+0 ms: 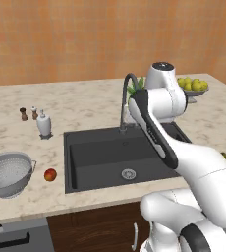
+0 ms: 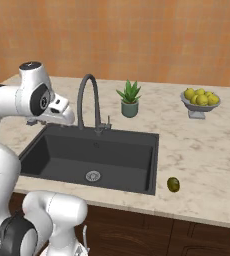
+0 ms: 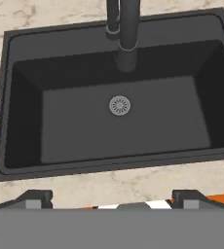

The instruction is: Put the colander in the sink, put the kiwi, apple in the colander, and turn on the sink faucet and pour water over the colander.

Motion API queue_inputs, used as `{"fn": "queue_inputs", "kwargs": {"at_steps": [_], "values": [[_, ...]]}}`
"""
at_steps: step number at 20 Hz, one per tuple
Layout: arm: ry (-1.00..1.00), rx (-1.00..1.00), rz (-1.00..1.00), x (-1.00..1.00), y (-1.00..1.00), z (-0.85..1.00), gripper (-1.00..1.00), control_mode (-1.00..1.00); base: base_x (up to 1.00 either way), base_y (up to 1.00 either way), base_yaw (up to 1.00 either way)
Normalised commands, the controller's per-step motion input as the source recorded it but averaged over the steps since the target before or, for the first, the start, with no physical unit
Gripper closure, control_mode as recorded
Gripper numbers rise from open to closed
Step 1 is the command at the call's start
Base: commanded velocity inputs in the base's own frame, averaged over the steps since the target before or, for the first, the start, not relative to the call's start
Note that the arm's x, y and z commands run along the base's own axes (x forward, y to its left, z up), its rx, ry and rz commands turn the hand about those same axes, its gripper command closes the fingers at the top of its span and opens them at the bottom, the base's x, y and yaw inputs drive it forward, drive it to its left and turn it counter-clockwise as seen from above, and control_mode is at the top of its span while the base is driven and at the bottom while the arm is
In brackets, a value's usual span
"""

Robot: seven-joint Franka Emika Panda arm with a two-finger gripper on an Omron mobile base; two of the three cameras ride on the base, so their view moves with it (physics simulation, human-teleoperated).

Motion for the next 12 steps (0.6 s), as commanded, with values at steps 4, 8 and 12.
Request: {"fn": "queue_inputs", "kwargs": {"at_steps": [4, 8, 12], "values": [[0.00, 0.33, -0.36, -0.12, 0.76, -0.33, -1.00, -1.00, 0.00, 0.00, 0.00], [0.01, 0.20, -0.28, -0.06, 0.89, -0.30, -1.00, -1.00, 0.00, 0.00, 0.00], [0.00, 0.04, -0.17, 0.00, 1.00, -0.22, -1.00, -1.00, 0.00, 0.00, 0.00]]}}
